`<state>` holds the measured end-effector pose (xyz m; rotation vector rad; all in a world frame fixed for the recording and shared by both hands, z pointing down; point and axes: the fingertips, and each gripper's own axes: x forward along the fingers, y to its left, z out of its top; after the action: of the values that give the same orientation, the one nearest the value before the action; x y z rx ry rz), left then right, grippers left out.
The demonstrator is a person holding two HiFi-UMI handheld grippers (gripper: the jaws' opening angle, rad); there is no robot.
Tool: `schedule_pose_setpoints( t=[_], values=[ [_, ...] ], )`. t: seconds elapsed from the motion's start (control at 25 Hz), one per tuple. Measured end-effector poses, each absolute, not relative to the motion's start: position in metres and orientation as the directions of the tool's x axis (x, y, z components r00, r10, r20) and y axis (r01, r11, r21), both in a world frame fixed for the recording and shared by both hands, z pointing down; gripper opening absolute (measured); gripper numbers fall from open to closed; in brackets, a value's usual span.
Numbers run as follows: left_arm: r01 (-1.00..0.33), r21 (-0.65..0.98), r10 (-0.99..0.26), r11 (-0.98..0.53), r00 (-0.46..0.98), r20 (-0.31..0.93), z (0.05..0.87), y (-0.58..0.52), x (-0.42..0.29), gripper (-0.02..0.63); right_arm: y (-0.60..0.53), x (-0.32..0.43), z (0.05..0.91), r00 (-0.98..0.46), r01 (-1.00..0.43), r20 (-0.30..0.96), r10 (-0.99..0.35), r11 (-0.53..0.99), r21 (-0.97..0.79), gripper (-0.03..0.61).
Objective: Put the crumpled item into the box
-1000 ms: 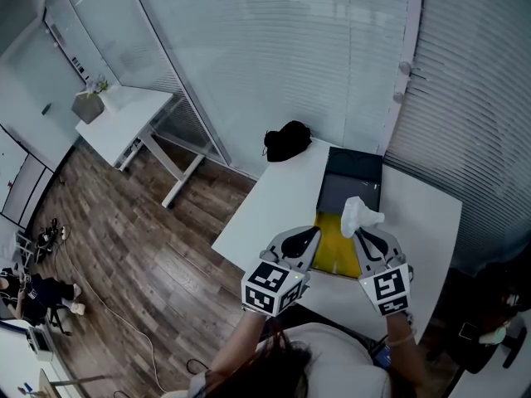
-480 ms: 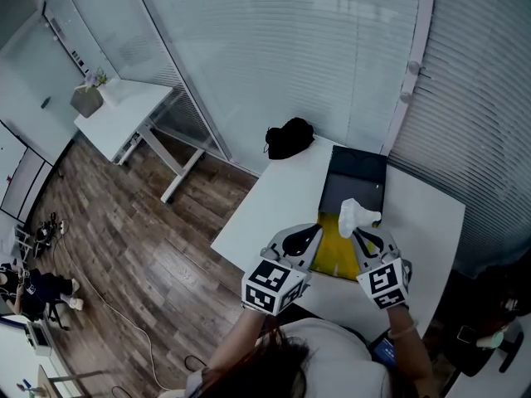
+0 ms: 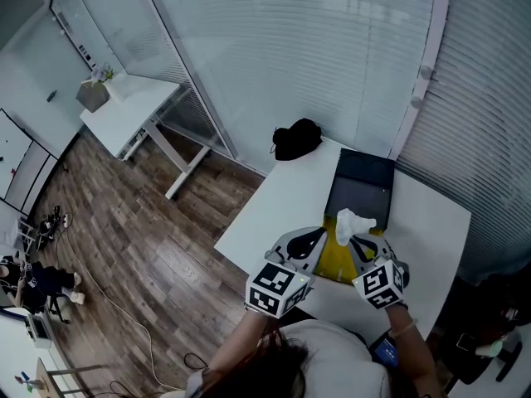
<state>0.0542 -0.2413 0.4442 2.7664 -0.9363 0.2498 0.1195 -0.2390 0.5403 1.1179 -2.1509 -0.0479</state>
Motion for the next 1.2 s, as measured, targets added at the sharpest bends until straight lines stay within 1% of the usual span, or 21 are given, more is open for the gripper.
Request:
schedule_pose_setpoints(
  t=[0.64,0.96,1.2],
  values=[
    [-0.627,0.17,-0.584,-0.76,0.775,0.244,0.455,-0.248,0.05,0.018,-0.245,0.106,0.609,-0.368,-0.601,0.702,-0.61,0.732,0.322,0.043],
    [-0.636,0.178,-0.589,-0.751,0.767,0.255,0.457,-0.249,0.048,0.018,-0.247,0.103,0.635,-0.352,-0.551,0.749,-0.561,0.771,0.319,0.044],
    [-0.642,0.184,-0.592,-0.745,0.762,0.263,0.461,-0.25,0.049,0.018,-0.249,0.105,0.652,-0.344,-0.541,0.773,-0.533,0.786,0.301,0.044]
  ],
)
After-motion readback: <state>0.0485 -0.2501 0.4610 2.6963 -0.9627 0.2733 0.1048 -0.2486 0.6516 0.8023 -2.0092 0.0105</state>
